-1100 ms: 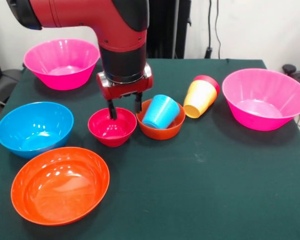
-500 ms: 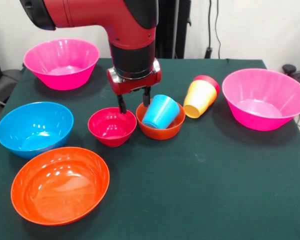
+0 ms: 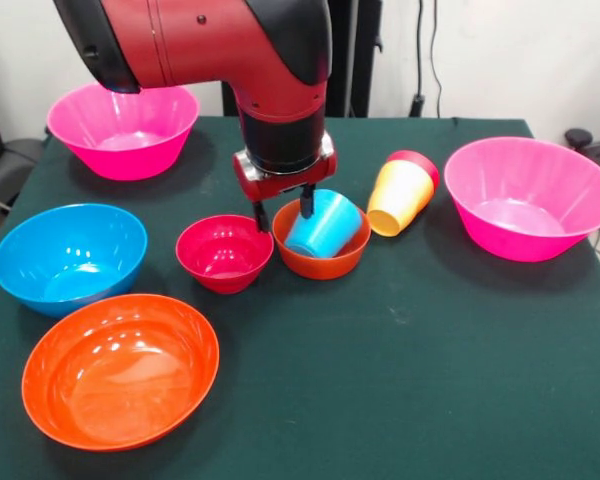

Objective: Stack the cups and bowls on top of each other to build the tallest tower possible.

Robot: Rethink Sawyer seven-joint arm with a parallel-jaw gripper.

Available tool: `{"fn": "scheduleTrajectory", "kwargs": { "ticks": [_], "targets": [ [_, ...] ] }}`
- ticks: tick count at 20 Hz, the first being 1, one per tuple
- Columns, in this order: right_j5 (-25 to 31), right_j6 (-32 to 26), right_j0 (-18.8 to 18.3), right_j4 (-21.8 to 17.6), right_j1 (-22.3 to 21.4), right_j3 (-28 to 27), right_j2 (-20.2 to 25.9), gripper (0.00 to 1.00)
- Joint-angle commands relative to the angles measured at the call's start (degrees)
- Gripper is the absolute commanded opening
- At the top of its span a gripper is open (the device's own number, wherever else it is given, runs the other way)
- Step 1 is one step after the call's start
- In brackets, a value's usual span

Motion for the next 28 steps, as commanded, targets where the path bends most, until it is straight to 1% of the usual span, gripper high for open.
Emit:
{"fn": "scheduleTrajectory", "kwargs": {
  "ticks": [1, 4, 8, 10, 13, 16, 18, 21, 28],
  "targets": [
    [-2.3, 2.3, 3.2, -3.4, 3.3, -3.3, -4.0, 1.0],
    [-2.5, 2.9, 3.8, -3.9, 2.9, -3.5, -5.1, 1.0],
    [-3.4, 2.1, 4.3, -5.0, 2.9, -4.2, -6.5, 1.0],
    [-3.3, 1.8, 4.7, -5.1, 2.2, -4.7, -6.8, 1.0],
    [-4.1, 1.1, 4.4, -4.7, 1.3, -4.0, -6.9, 1.0],
    [-4.6, 0.2, 4.1, -4.2, 2.3, -4.3, -6.4, 1.0],
    [-5.5, 0.2, 4.0, -4.1, 3.6, -5.0, -6.3, 1.0],
    [-7.9, 0.9, 4.2, -4.3, 7.0, -6.9, -6.5, 1.0],
    [-8.2, -0.3, 4.5, -3.0, 8.6, -8.7, -6.5, 1.0]
  ]
}}
